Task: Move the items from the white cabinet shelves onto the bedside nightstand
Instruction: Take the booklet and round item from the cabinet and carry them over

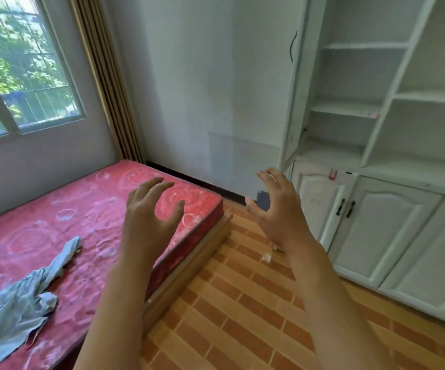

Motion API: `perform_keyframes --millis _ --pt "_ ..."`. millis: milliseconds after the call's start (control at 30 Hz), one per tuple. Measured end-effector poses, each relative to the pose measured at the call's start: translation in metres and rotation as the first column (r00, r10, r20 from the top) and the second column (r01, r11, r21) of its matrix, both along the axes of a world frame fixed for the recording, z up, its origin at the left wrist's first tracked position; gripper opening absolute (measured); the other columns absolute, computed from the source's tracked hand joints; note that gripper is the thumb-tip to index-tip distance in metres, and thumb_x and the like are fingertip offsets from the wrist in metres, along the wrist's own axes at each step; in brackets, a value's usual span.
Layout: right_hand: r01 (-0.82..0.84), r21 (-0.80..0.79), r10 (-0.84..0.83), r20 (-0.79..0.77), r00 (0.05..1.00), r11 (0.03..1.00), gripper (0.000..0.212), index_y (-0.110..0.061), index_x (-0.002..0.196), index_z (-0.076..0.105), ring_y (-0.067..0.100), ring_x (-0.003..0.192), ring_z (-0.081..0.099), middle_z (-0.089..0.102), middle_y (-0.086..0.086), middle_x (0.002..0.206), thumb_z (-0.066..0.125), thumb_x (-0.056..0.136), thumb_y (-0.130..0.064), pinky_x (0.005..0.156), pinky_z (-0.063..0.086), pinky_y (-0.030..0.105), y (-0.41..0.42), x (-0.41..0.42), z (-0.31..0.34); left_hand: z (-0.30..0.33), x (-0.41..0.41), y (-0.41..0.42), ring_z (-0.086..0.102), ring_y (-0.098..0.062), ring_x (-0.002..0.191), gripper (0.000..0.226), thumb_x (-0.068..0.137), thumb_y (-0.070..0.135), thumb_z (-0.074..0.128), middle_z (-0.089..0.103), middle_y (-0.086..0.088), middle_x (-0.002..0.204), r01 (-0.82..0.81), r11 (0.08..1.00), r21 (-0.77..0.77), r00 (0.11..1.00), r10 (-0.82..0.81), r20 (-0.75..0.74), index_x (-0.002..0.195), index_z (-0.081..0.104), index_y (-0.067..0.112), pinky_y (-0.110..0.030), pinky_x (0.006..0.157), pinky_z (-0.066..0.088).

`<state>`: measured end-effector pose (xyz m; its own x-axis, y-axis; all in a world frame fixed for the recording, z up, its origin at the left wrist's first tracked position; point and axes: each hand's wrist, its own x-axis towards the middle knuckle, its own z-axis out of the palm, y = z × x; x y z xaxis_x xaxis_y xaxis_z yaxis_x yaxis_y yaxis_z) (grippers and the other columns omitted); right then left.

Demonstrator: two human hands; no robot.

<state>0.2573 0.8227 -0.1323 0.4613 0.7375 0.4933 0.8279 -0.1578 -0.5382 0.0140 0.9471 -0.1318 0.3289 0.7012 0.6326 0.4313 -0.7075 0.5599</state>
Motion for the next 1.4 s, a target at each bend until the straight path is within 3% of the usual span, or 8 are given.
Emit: perform_keyframes --millis 200,433,600,867,1100,1267,1400 --pt "0.199 0.007 -0.199 0.019 0.98 0.98 0.064 -0.024 0.154 0.046 0.024 0.152 0.031 0.038 0.0 0.163 0.057 0.096 -0.049 0.123 0.031 0.052 -0.064 0.074 0.001 0.008 0.11 -0.013 0.05 -0.022 0.135 0.042 0.09 0.026 0.08 0.06 0.003 0.14 0.228 0.974 -0.005 0.974 -0.228 0.0 0.13 0.069 0.023 -0.043 0.113 0.043" --pt "0.432 -0.056 -0.43 0.043 0.902 0.9 0.063 -0.025 0.156 0.045 0.023 0.156 0.023 0.034 -0.003 0.166 0.057 0.098 -0.048 0.126 0.024 0.049 -0.137 0.133 -0.006 0.011 0.218 -0.049 0.041 -0.016 0.141 0.046 0.093 0.035 0.073 0.055 0.006 0.147 0.452 0.89 -0.063 0.887 -0.455 -0.073 0.137 0.064 0.026 -0.033 0.112 0.035" --pt "0.544 -0.051 -0.543 0.022 0.839 0.838 0.073 -0.026 0.154 0.047 0.022 0.156 0.024 0.036 -0.004 0.165 0.04 0.091 -0.061 0.126 0.026 0.05 -0.168 0.162 -0.004 0.011 0.283 -0.062 0.041 -0.016 0.14 0.047 0.094 0.039 0.07 0.054 0.006 0.147 0.547 0.833 -0.082 0.828 -0.553 -0.095 0.138 0.062 0.026 -0.034 0.112 0.035" --pt "0.671 -0.076 -0.671 0.031 0.741 0.738 0.064 -0.025 0.154 0.046 0.021 0.156 0.024 0.036 -0.004 0.165 0.053 0.097 -0.054 0.126 0.026 0.052 -0.194 0.223 -0.008 0.007 0.392 -0.071 0.041 -0.015 0.143 0.047 0.095 0.038 0.07 0.052 0.008 0.149 0.686 0.718 -0.113 0.714 -0.695 -0.084 0.14 0.062 0.027 -0.031 0.111 0.032" --pt "0.772 -0.099 -0.771 0.056 0.635 0.628 0.07 -0.029 0.155 0.044 0.02 0.156 0.023 0.032 -0.008 0.166 0.042 0.094 -0.062 0.126 0.026 0.05 -0.198 0.293 -0.004 0.002 0.495 -0.066 0.043 -0.017 0.139 0.043 0.094 0.04 0.069 0.054 0.007 0.146 0.79 0.602 -0.113 0.6 -0.798 -0.057 0.135 0.065 0.027 -0.038 0.114 0.037" --pt "0.834 -0.095 -0.832 0.072 0.551 0.544 0.063 -0.031 0.156 0.042 0.019 0.156 0.023 0.031 -0.009 0.166 0.052 0.099 -0.055 0.125 0.03 0.053 -0.195 0.338 0.001 0.007 0.569 -0.059 0.046 -0.018 0.138 0.043 0.093 0.039 0.071 0.056 0.006 0.144 0.849 0.518 -0.107 0.518 -0.855 -0.022 0.134 0.066 0.026 -0.044 0.115 0.041" --pt "0.881 -0.099 -0.88 0.069 0.469 0.462 0.06 -0.034 0.156 0.041 0.019 0.156 0.022 0.028 -0.01 0.168 0.057 0.101 -0.052 0.126 0.029 0.05 -0.195 0.365 0.008 0.012 0.619 -0.064 0.044 -0.016 0.139 0.041 0.094 0.037 0.072 0.055 0.009 0.146 0.887 0.451 -0.104 0.451 -0.892 -0.023 0.134 0.066 0.029 -0.033 0.113 0.033"
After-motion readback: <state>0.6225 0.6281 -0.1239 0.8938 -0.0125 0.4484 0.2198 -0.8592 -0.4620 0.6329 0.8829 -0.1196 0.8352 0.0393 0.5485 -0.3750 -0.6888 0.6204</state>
